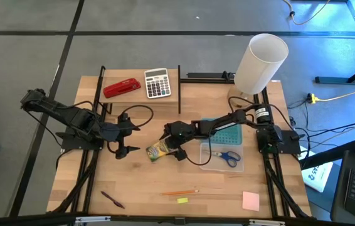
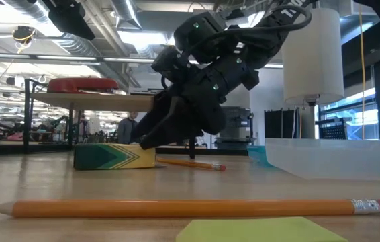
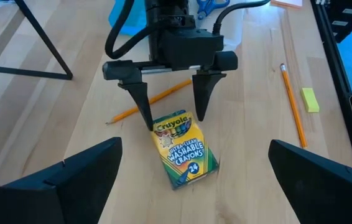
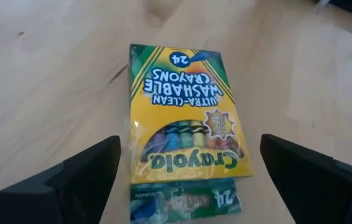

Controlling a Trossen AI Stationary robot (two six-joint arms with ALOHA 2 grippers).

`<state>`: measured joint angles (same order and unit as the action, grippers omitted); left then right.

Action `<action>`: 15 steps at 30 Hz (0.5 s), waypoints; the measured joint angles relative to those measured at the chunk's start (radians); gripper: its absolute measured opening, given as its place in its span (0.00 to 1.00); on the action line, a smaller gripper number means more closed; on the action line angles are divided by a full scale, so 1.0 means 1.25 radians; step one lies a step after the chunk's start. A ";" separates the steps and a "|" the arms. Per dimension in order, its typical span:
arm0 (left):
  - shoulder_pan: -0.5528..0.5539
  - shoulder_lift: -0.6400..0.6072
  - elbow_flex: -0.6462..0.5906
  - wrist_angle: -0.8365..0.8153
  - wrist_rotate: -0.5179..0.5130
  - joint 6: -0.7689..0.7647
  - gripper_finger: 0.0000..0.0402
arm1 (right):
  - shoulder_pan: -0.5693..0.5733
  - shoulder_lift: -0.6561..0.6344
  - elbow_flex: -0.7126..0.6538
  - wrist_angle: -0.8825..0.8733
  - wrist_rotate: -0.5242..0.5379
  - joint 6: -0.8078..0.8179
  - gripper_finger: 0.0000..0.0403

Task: Pack school essentials
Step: Put the yellow crayon box into the blue supply box

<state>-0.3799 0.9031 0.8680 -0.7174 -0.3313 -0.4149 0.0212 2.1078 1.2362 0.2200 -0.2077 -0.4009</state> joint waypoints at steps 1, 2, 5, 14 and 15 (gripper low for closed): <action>0.000 0.000 0.000 0.000 0.000 0.000 0.99 | -0.002 0.000 0.000 -0.003 -0.003 0.001 0.96; 0.000 0.000 0.000 0.000 0.000 0.000 0.99 | -0.004 0.000 0.000 -0.006 -0.007 0.001 0.96; 0.000 0.000 0.000 0.000 0.000 0.000 0.99 | -0.006 0.000 0.000 -0.006 -0.016 -0.001 0.96; 0.000 0.000 0.000 0.000 0.000 0.000 0.99 | -0.009 0.007 0.000 -0.030 -0.040 0.016 0.96; 0.000 0.000 0.000 0.000 0.000 0.000 0.99 | -0.009 0.007 0.000 -0.031 -0.050 0.020 0.96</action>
<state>-0.3801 0.9031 0.8680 -0.7174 -0.3313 -0.4149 0.0097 2.1170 1.2362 0.1811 -0.2700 -0.3763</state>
